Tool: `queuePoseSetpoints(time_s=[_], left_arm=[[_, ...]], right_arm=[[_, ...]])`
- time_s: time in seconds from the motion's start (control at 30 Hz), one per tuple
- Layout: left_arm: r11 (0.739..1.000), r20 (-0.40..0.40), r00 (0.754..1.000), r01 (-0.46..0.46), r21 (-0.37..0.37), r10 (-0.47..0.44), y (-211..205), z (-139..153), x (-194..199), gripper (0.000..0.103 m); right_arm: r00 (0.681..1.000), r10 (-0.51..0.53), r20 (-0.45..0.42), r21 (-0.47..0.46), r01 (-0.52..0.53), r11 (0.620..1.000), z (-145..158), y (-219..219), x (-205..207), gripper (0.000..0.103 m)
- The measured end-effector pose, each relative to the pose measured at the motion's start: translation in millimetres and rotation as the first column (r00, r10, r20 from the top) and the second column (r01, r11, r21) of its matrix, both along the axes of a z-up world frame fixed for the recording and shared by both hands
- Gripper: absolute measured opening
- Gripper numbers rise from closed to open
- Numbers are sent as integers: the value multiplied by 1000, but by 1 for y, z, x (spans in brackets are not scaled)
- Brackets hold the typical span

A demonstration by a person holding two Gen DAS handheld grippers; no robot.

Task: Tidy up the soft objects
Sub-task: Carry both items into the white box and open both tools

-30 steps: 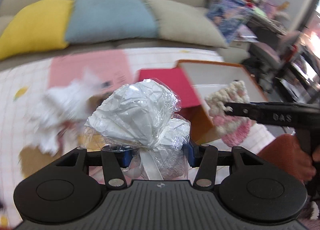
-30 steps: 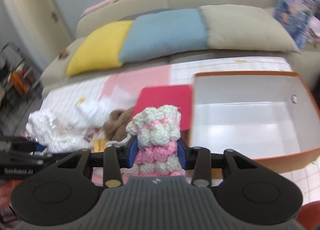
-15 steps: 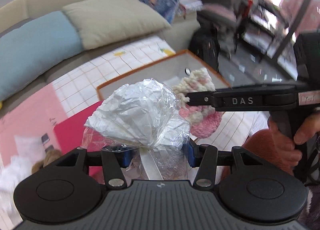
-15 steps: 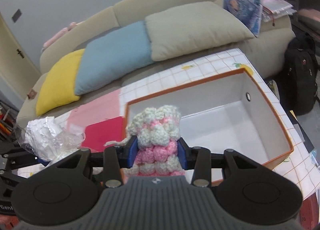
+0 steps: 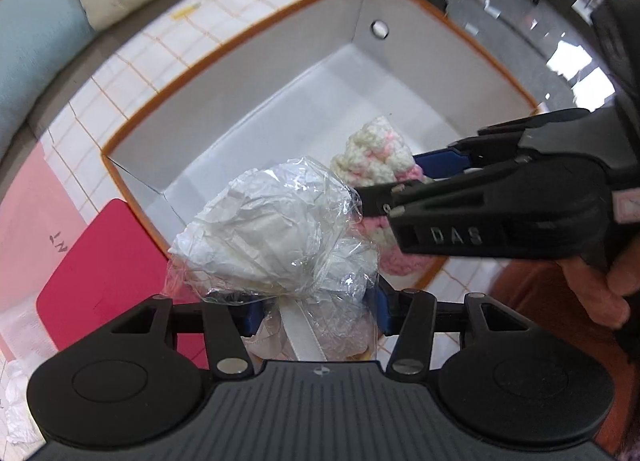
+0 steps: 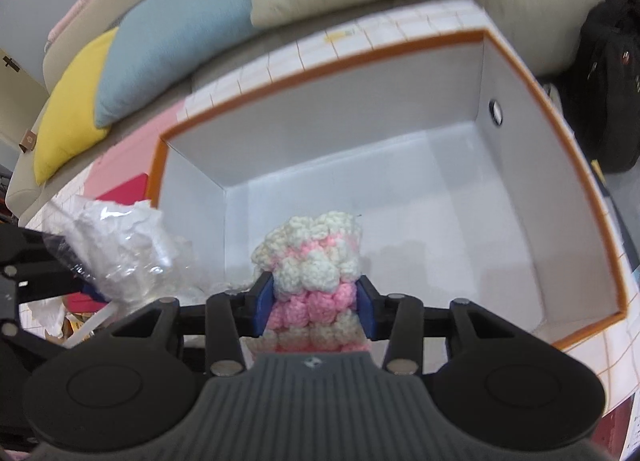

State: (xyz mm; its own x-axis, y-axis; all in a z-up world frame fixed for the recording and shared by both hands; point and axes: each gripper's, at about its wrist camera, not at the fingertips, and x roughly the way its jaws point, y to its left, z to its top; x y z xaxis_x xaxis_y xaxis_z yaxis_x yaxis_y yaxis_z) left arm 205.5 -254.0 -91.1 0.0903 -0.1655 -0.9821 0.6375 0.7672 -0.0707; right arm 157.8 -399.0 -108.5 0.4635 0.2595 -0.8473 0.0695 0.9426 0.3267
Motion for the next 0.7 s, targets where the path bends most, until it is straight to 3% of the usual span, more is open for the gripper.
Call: queuePoseSetpoints(time_s=[0.13, 0.27, 0.43, 0.63, 0.7], left_arm=[[999, -23, 1000, -2, 41, 3, -4, -13, 6, 65], [997, -41, 999, -8, 77, 11, -10, -22, 10, 77], [997, -35, 999, -4, 71, 7, -6, -19, 9, 89], [999, -14, 1000, -24, 21, 24, 9, 1, 6, 91], [999, 1, 999, -33, -1, 33, 15, 10, 3, 87]], right_arm=[[999, 12, -38, -10, -12, 1000, -10, 2, 7, 45], [997, 24, -78, -2, -24, 1000, -19, 2, 15, 46], [994, 42, -105, -21, -44, 999, -25, 9, 21, 48], [992, 31, -119, -54, -38, 998, -28, 12, 25, 50], [992, 29, -120, -58, -36, 998, -29, 13, 26, 50]])
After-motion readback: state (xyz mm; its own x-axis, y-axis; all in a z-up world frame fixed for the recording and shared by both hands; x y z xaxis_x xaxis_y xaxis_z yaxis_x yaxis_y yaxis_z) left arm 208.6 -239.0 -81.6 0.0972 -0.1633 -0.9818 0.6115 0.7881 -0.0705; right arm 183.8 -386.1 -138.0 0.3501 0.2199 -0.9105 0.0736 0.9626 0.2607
